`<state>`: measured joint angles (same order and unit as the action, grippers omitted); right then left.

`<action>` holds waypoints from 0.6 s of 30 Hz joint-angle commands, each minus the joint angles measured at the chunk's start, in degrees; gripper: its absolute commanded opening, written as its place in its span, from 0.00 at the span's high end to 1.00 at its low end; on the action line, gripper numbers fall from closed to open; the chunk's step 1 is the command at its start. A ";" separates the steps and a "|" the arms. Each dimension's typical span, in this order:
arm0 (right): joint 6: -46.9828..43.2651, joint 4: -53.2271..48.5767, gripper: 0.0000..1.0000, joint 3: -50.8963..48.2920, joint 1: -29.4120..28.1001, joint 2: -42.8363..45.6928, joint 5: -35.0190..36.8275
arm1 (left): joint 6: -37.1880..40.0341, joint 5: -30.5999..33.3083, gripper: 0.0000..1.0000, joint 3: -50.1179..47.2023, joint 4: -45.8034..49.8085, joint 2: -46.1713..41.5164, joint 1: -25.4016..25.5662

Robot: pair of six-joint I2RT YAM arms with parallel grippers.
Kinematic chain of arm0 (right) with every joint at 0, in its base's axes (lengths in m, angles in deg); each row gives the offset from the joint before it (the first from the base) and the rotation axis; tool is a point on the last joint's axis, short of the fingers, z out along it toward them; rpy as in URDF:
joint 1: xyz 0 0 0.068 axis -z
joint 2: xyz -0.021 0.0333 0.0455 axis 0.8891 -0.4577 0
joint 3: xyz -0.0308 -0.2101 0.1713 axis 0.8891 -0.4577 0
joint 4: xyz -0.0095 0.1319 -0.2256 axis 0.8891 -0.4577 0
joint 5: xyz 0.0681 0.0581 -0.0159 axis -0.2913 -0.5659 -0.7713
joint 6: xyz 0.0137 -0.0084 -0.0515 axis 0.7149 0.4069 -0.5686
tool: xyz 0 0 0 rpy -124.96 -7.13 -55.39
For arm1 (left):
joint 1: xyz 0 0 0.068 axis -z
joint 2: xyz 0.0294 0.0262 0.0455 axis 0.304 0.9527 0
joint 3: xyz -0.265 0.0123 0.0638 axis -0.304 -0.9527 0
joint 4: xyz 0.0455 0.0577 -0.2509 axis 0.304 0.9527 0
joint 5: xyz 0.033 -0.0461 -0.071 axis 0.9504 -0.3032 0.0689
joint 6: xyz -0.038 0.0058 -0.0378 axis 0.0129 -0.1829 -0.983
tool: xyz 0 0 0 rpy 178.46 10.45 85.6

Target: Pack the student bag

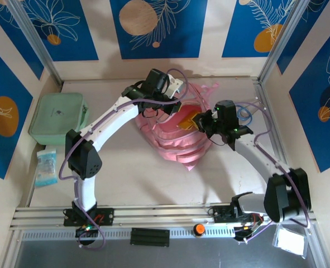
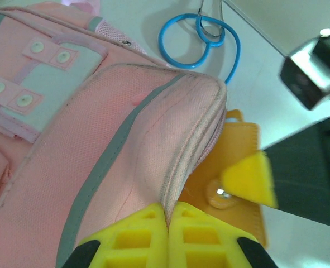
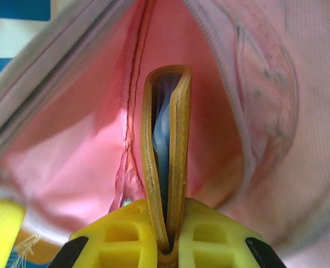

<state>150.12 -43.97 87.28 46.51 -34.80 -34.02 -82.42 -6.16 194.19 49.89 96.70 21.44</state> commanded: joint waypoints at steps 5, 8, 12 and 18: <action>8.96 4.63 0.94 8.01 -2.00 -9.74 4.38 | -3.64 -3.22 1.00 3.69 -7.12 -2.00 0.24; 13.79 7.54 0.82 7.72 -2.63 -11.30 5.00 | -4.48 -2.61 1.00 3.94 -6.95 -2.04 0.22; 13.26 3.09 0.60 9.07 -3.09 -9.80 5.12 | -4.79 -2.14 1.00 3.89 -7.29 -2.43 0.22; 13.32 -4.99 0.55 6.22 -1.78 -2.15 3.63 | -4.45 -2.46 1.00 3.89 -7.21 -1.88 0.15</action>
<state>162.58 -44.64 94.23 44.19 -41.89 -29.89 -86.07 -6.27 194.29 48.01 96.70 21.44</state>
